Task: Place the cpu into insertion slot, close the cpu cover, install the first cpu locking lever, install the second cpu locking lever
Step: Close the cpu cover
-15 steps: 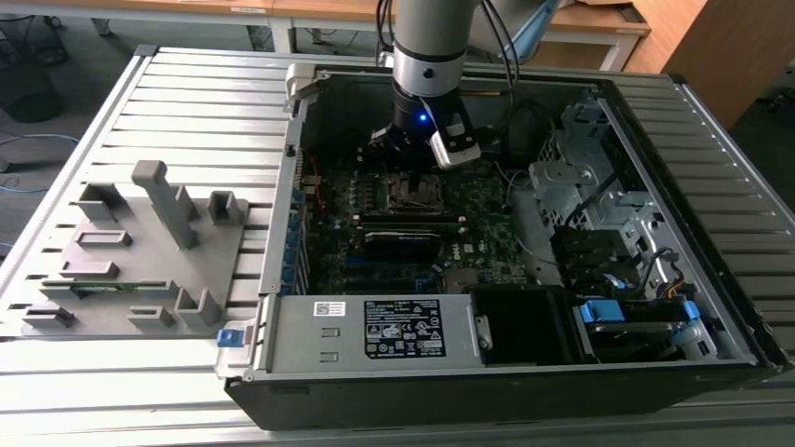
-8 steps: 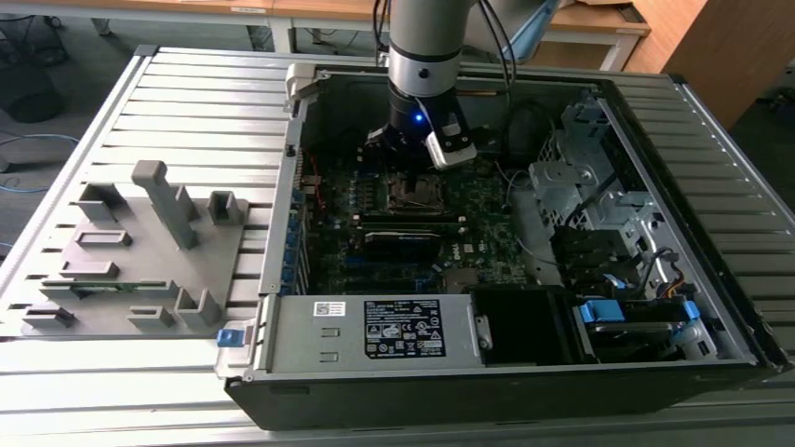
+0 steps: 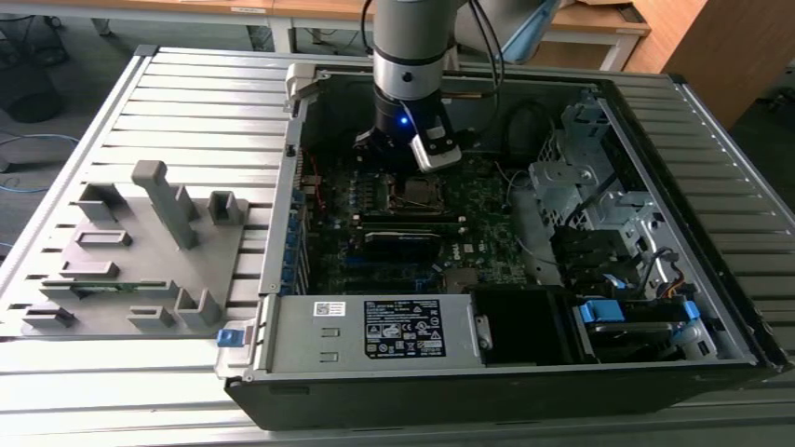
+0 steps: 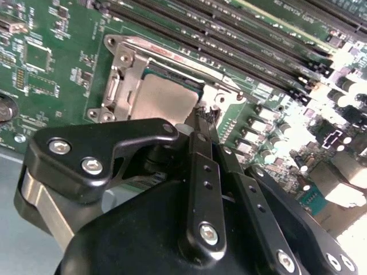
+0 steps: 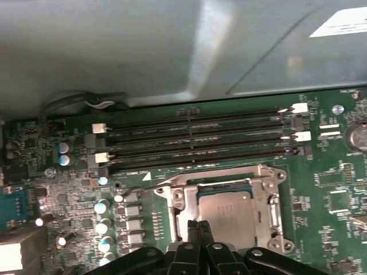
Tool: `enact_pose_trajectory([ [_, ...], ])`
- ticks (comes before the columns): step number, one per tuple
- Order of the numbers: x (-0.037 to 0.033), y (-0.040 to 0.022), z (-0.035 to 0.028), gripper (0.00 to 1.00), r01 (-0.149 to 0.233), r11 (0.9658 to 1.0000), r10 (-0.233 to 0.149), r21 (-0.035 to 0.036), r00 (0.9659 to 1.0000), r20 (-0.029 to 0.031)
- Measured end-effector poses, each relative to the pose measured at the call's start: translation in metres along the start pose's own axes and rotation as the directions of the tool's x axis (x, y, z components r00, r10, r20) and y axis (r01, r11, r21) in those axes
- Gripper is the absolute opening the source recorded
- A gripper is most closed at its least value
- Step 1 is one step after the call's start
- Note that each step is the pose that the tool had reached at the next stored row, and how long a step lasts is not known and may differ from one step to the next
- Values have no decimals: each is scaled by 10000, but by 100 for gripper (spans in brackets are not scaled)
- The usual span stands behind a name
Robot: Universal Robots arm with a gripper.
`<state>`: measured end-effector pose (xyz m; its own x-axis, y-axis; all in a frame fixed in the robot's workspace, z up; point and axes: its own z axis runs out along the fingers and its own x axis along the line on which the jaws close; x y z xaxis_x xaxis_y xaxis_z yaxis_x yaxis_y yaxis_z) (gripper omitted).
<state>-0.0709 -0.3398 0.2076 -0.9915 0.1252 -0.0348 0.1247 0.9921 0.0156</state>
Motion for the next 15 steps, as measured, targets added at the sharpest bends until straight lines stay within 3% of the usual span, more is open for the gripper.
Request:
enact_pose_trajectory([
  [15,61,-7,53,11,190,9998,-190,-13,9998,6],
])
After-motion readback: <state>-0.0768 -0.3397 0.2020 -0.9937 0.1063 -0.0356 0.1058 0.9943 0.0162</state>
